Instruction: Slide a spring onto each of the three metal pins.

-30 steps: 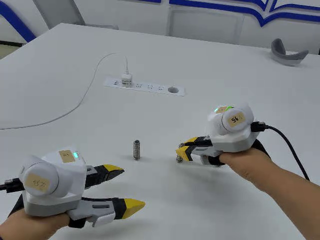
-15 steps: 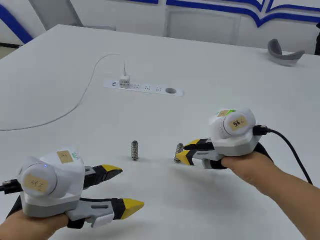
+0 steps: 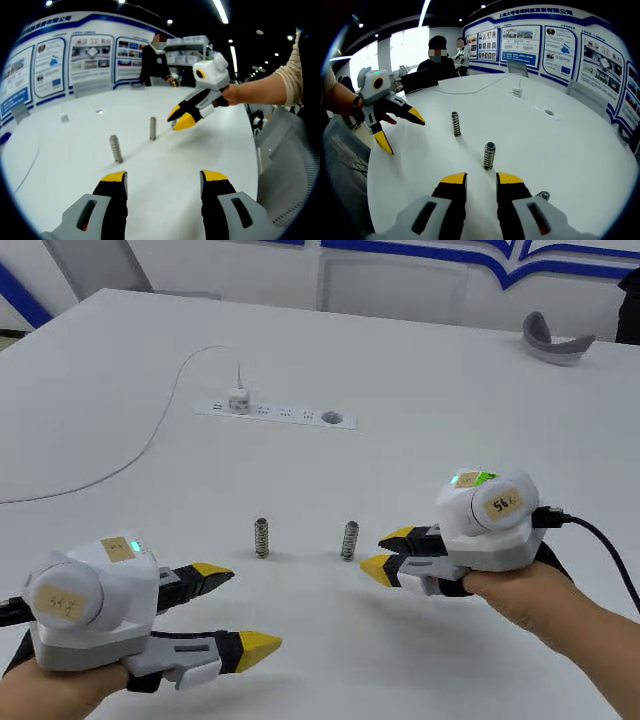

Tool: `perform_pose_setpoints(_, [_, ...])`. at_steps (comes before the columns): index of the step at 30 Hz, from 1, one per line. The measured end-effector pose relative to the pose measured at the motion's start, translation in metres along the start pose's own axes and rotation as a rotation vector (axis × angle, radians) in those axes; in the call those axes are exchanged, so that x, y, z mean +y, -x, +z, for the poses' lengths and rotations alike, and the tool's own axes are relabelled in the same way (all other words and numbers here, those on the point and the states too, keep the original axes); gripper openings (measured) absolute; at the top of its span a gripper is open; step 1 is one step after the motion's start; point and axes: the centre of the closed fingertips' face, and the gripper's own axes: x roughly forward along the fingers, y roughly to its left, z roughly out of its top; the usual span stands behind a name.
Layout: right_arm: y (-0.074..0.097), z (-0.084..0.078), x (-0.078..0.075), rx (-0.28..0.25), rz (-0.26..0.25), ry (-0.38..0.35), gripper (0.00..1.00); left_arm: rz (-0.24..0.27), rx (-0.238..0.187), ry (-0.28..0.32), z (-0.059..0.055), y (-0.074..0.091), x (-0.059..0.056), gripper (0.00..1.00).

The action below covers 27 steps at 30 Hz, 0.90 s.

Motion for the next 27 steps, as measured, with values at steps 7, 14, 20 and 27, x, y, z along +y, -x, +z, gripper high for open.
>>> perform_pose_setpoints(7, [0.013, -0.005, 0.003, -0.007, -0.003, 0.004, 0.26, 0.008, 0.0, 0.001, 0.0, 0.001, 0.002, 0.61])
perform_pose_setpoints(14, [0.026, -0.014, 0.0, -0.01, -0.013, -0.006, 0.29, 0.012, -0.001, 0.0, 0.0, 0.002, 0.003, 0.63])
perform_pose_setpoints(20, [0.041, -0.021, -0.004, -0.019, -0.032, -0.01, 0.32, 0.016, 0.0, 0.002, 0.0, 0.003, 0.004, 0.64])
perform_pose_setpoints(27, [0.055, -0.029, -0.012, -0.028, -0.062, -0.029, 0.35, 0.017, 0.003, 0.002, -0.001, 0.002, 0.004, 0.65])
